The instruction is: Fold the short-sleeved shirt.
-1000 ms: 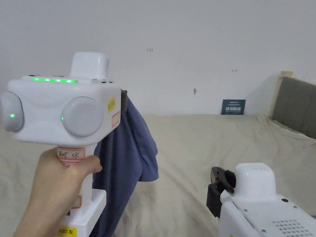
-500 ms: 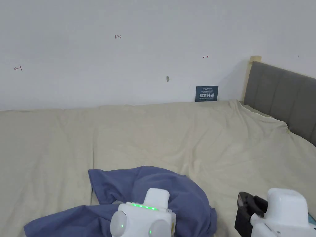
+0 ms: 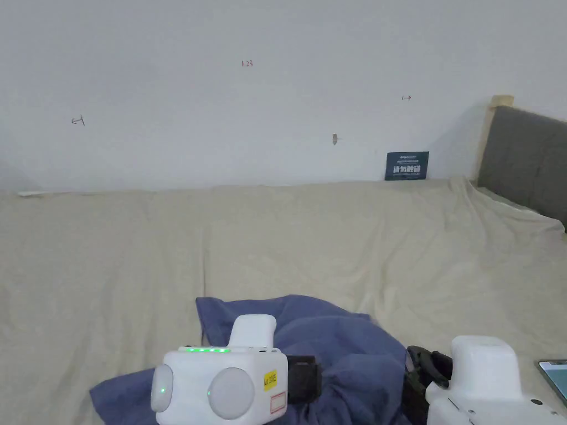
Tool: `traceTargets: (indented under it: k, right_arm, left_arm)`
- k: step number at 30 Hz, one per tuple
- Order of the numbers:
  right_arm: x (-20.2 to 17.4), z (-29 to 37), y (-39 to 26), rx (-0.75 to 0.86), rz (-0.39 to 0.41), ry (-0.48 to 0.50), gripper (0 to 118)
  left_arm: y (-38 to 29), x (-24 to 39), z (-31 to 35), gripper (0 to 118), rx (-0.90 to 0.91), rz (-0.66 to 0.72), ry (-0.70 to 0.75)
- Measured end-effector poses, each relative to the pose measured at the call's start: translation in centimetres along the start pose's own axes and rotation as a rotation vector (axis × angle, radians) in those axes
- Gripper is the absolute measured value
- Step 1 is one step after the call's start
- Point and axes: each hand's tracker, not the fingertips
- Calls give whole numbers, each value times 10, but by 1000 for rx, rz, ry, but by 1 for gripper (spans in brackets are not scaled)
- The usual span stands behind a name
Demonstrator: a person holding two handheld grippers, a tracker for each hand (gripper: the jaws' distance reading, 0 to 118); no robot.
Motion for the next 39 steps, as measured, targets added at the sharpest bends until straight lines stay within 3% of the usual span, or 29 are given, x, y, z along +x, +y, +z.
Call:
traceTargets:
  k: [2,3,4,5,6,9,14,17,20,22,23,24,25,29,35,36,38,39]
  right_arm:
    - [-11,-1,2,1,19,25,0]
    - [-18,-1,3,5,34,39,0]
    - [-24,-2,4,6,46,50,0]
    - [-30,-2,4,8,57,63,0]
    - [-35,-4,4,8,63,76,0]
    - [-52,-12,3,0,69,119,0]
    - [-79,-24,0,-18,113,175,0]
    - [-90,-35,-3,-34,129,194,0]
    - [-96,-47,-7,-60,136,203,0]
    - [-99,-55,-10,-81,142,209,0]
    - [-99,-59,-11,-91,147,210,0]
    - [-99,-62,-13,-98,152,209,0]
    - [-100,-66,-14,-105,158,204,0]
    - [-96,-83,-16,-132,153,192,0]
    - [-91,-98,-13,-148,151,175,0]
    - [-89,-101,-12,-149,154,172,0]
    - [-86,-105,-8,-152,154,168,0]
    - [-84,-107,-6,-158,147,170,0]
  left_arm:
    - [2,-14,22,82,36,-23,85]
    - [3,-23,35,72,66,-31,129]
    - [3,-32,48,57,94,-41,178]
    - [3,-41,59,34,105,-52,226]
    - [3,-52,69,0,133,-70,274]
    - [-3,-83,87,0,152,-19,451]
    - [-19,-139,98,0,109,173,436]
    - [-23,-159,84,0,72,159,503]
    - [-16,-177,63,0,7,230,444]
    - [-11,-186,48,12,9,215,441]
    - [-9,-188,42,26,3,203,444]
    - [-6,-193,35,54,3,198,443]
    - [-2,-198,29,64,-12,211,440]
    - [8,-219,2,68,-49,286,387]
    - [-11,-217,-41,65,-228,229,390]
    - [-12,-208,-37,53,-165,143,459]
    - [-8,-200,-36,3,-165,154,448]
    - [-6,-199,-34,3,-137,173,432]
